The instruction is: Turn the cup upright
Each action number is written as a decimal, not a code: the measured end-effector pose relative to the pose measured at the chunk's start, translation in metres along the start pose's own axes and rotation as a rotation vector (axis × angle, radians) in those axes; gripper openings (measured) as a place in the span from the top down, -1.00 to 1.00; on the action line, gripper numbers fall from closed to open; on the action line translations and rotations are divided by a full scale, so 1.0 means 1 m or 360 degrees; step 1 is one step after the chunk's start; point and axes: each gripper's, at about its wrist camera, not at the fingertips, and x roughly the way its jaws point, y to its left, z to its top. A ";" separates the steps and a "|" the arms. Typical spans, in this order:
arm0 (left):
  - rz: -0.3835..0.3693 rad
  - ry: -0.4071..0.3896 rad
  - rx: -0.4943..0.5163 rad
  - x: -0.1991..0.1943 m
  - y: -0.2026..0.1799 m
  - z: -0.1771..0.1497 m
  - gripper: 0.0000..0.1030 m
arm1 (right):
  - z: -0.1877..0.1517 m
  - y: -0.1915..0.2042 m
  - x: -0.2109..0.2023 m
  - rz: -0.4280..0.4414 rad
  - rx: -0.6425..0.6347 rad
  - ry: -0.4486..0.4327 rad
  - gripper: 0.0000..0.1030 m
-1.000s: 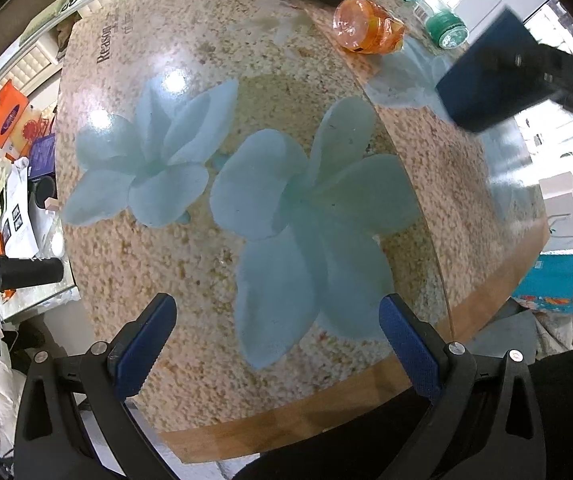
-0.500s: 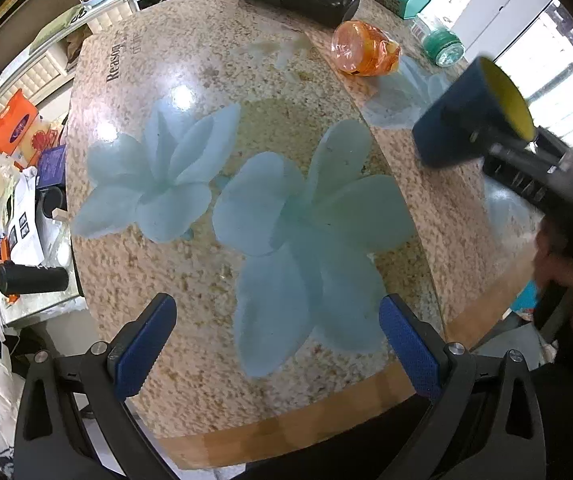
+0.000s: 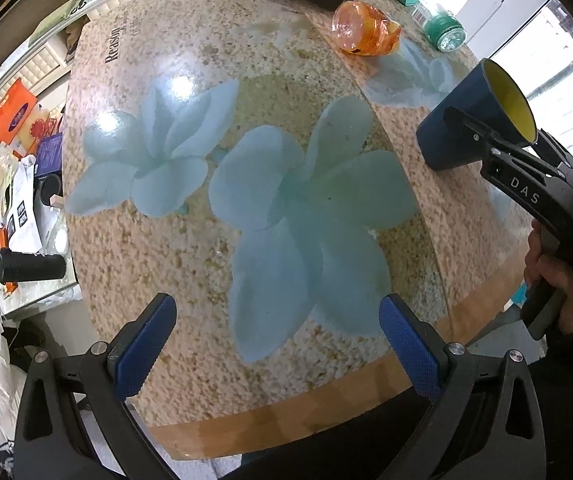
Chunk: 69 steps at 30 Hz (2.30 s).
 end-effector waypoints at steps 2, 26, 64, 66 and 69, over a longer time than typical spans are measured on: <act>-0.0003 0.0004 -0.0013 0.000 0.002 0.000 -0.98 | 0.000 0.001 0.000 -0.0013 -0.0009 -0.0001 -0.40; -0.0051 -0.0222 -0.0123 -0.028 0.012 0.017 -0.98 | 0.016 -0.004 -0.041 0.0068 -0.0031 -0.0122 -1.00; -0.0065 -0.0782 0.0075 -0.109 -0.148 0.051 -1.00 | 0.038 -0.091 -0.121 0.0103 0.0174 -0.0049 -1.00; -0.0056 -0.0784 0.0070 -0.108 -0.149 0.050 -1.00 | 0.036 -0.091 -0.121 0.0100 0.0166 -0.0043 -1.00; -0.0042 -0.0772 0.0058 -0.106 -0.149 0.049 -1.00 | 0.034 -0.093 -0.120 0.0109 0.0173 -0.0023 -1.00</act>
